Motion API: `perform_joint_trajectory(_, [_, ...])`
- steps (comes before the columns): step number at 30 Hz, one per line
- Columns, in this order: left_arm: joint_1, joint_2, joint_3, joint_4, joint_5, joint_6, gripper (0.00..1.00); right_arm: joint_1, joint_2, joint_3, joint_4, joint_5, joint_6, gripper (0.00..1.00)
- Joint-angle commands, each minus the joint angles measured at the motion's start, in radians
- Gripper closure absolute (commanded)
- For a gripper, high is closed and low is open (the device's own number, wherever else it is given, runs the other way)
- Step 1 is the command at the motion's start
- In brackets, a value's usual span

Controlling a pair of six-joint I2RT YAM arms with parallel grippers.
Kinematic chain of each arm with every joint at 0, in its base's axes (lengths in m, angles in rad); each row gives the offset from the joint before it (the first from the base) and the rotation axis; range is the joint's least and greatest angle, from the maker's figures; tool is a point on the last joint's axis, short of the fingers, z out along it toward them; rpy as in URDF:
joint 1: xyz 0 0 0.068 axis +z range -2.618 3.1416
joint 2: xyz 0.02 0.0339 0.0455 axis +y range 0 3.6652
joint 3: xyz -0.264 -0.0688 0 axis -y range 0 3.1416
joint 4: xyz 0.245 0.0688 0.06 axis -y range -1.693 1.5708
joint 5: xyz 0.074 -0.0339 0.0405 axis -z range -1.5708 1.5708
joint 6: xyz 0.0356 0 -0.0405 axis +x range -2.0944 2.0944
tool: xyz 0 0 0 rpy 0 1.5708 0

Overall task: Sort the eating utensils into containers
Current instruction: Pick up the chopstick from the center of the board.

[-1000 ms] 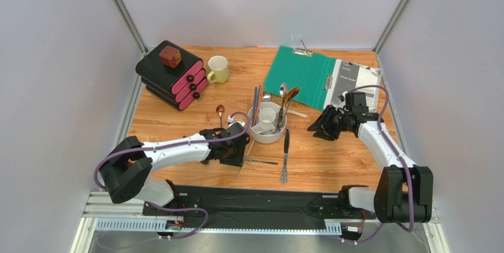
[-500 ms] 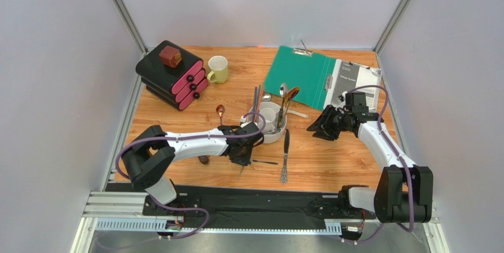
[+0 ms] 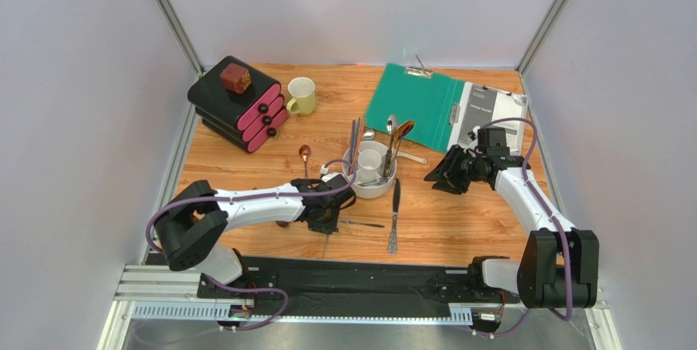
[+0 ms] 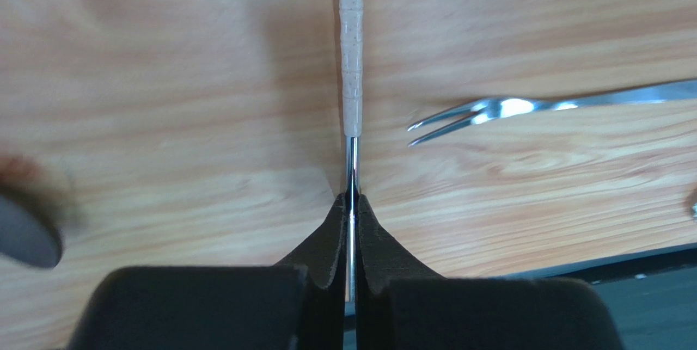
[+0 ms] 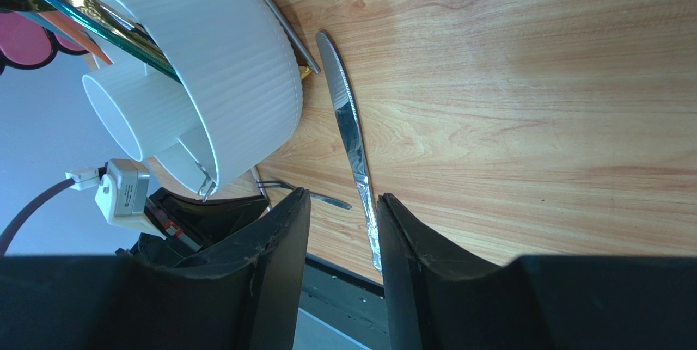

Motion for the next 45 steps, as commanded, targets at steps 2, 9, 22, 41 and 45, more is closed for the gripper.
perform_joint_trajectory(2, [-0.006,-0.06,-0.087,-0.19,-0.073,-0.057,1.0,-0.002,0.006,0.028,0.044,-0.021,-0.005,0.59])
perform_joint_trajectory(9, [0.029,0.007,-0.024,-0.181,-0.107,-0.02,0.86,-0.002,0.009,0.036,0.04,-0.024,-0.002,0.59])
perform_joint_trajectory(22, [0.108,0.098,0.059,-0.126,-0.119,0.064,0.61,-0.002,0.013,0.048,0.025,-0.026,-0.013,0.59])
perform_joint_trajectory(41, [0.125,0.208,0.073,-0.058,0.005,0.097,1.0,-0.002,0.032,0.073,0.012,-0.015,-0.017,0.59])
perform_joint_trajectory(45, [0.125,0.152,0.027,-0.058,0.016,0.091,1.0,-0.002,0.038,0.079,0.015,-0.012,-0.016,0.59])
